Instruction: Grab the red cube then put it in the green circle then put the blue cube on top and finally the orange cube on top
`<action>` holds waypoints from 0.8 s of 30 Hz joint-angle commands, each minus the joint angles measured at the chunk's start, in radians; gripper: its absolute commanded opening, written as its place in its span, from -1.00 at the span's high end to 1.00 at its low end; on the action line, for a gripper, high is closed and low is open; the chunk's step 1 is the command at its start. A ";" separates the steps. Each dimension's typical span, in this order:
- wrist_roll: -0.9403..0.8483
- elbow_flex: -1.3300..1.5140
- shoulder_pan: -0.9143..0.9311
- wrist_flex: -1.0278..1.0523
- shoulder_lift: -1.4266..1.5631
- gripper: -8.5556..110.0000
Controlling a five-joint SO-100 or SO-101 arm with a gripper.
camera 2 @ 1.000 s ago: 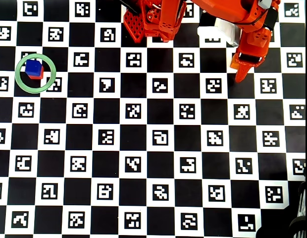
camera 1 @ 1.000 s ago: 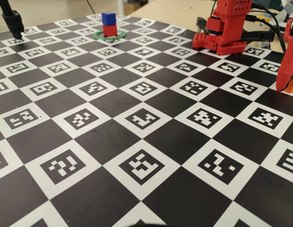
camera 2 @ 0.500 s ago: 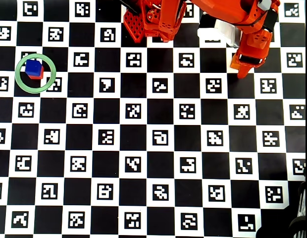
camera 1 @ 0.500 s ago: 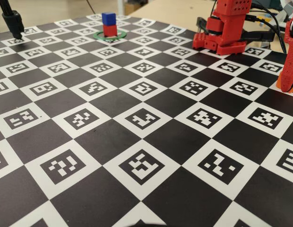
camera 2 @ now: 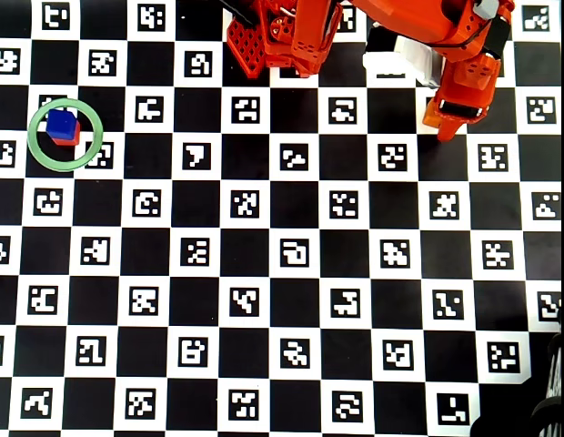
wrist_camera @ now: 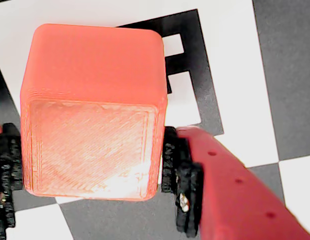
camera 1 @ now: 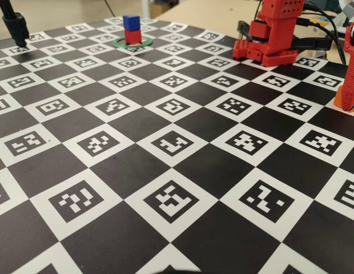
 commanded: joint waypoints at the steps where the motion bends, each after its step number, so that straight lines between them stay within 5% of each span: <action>1: -0.003 -0.012 0.008 -0.029 0.069 0.53; 14: -0.052 -0.009 -0.002 -0.054 0.115 0.59; 24: -0.167 -0.146 0.009 0.126 0.202 0.59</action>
